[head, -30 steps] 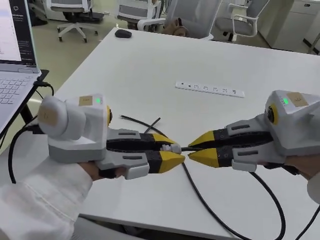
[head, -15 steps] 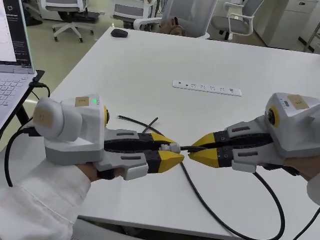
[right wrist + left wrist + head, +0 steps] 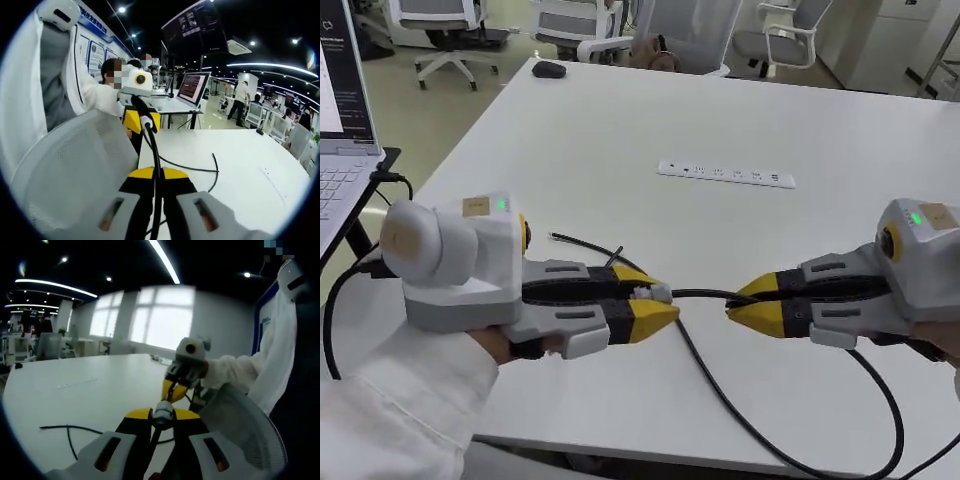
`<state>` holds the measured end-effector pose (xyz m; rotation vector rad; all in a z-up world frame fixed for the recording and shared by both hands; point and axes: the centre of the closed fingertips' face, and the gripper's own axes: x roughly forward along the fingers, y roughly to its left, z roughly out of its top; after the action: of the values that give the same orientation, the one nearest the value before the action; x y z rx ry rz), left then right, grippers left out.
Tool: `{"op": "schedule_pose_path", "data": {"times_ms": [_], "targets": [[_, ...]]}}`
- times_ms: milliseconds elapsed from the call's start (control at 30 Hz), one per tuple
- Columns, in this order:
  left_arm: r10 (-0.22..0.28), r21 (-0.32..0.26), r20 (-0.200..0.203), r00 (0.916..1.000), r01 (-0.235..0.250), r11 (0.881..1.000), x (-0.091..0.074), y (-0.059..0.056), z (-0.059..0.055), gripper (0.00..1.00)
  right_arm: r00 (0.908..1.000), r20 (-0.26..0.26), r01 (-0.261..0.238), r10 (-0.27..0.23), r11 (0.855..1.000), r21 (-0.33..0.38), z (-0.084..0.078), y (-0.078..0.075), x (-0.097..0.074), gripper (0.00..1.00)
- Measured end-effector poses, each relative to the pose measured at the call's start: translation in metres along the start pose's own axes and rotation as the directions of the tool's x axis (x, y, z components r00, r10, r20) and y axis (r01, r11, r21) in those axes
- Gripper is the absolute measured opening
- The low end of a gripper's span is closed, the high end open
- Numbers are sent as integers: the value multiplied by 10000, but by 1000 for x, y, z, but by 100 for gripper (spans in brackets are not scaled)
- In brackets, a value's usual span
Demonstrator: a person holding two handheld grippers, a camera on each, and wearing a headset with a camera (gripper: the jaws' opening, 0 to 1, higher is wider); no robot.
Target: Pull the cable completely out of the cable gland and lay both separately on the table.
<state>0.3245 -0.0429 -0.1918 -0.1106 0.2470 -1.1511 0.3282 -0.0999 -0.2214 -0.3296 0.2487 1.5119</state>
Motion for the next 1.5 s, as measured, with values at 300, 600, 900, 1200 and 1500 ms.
{"op": "schedule_pose_path", "data": {"times_ms": [300,600,900,1200,1500], "targets": [[60,-172,254,9997,-56,9998,-1,0,4,17,9990,-55,451,-449,9979,461,-11,-5,-21,3],[13,-67,176,9998,-11,10000,0,-1,2,17,9986,-59,523,-520,9951,836,-13,-2,-18,6],[-108,-71,40,9999,108,9999,2,-3,-1,17,9961,702,508,-539,9977,446,16,-3,-21,18],[-70,-94,-81,9999,69,9999,3,-2,-3,17,9986,503,-108,147,9970,-768,52,9,-5,19],[-147,-94,-212,9997,145,9998,4,-3,-5,17,9960,-86,-893,890,9860,-1410,55,15,29,14]]}}
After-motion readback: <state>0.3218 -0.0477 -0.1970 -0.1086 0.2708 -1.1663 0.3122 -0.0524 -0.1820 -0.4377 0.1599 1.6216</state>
